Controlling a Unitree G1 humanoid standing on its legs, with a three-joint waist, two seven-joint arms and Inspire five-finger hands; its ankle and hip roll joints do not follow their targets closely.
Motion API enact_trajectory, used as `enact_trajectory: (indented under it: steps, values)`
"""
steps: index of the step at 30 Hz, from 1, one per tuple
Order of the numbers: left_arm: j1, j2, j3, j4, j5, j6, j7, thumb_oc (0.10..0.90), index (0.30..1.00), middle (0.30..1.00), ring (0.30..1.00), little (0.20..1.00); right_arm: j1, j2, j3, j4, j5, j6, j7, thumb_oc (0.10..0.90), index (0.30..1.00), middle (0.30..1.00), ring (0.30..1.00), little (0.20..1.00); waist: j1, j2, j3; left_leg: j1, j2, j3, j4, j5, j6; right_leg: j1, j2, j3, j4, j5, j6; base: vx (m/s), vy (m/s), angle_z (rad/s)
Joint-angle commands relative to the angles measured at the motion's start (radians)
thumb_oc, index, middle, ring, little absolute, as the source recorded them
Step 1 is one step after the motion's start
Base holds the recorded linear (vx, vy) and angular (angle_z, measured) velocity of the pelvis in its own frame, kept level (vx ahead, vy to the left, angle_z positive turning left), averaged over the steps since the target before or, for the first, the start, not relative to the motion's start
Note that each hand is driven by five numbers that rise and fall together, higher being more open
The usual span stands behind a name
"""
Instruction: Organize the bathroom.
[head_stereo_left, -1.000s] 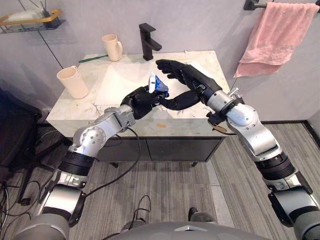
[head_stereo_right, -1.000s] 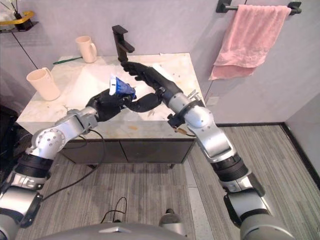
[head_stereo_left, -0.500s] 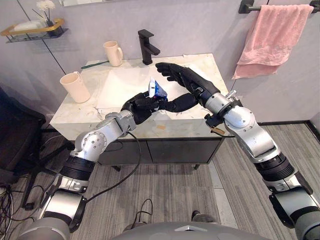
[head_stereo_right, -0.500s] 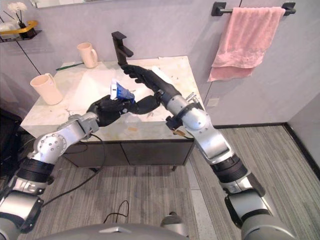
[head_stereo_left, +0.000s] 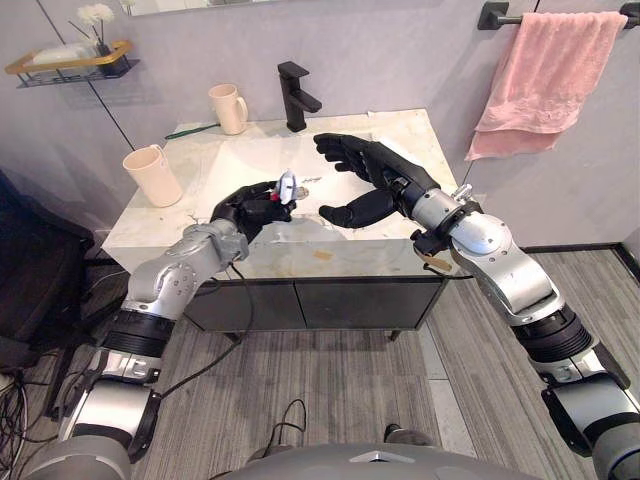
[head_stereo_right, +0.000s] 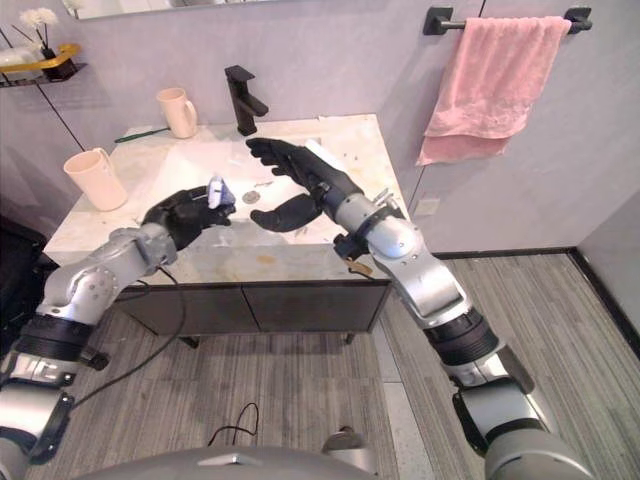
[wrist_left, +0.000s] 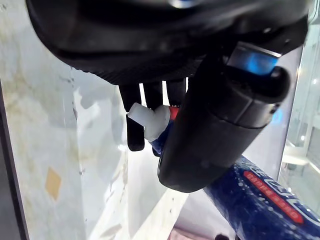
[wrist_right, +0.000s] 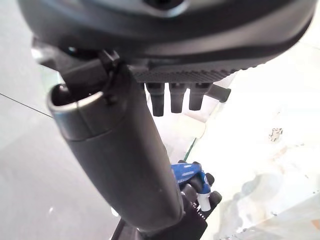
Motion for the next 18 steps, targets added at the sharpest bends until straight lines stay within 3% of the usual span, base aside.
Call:
enact_trajectory:
  steps: [1, 18]
  values:
    - [-0.099, 0.061, 0.066, -0.007, 0.004, -0.088, -0.056, 0.4, 0.3, 0.3, 0.3, 0.3, -0.087, 0.02, -0.05, -0.087, 0.055, -0.072, -0.003, 0.8, 0.9, 0.9, 0.9, 0.9, 0.025, 0.009, -0.134, -0.031, 0.084, 0.017, 0.046, -0.003, -0.024, -0.053, -0.064, 0.036, 0.104, -0.112, 0.078, 0.0, 0.0, 0.0]
    - [-0.092, -0.014, 0.011, -0.002, -0.037, -0.071, -0.092, 0.4, 0.3, 0.3, 0.3, 0.3, -0.094, 0.082, -0.016, -0.089, 0.035, -0.089, 0.002, 0.8, 0.9, 0.9, 0.9, 0.9, 0.017, 0.02, -0.132, -0.024, 0.075, 0.015, 0.047, -0.007, -0.019, -0.046, -0.069, 0.045, 0.105, -0.113, 0.077, 0.0, 0.0, 0.0]
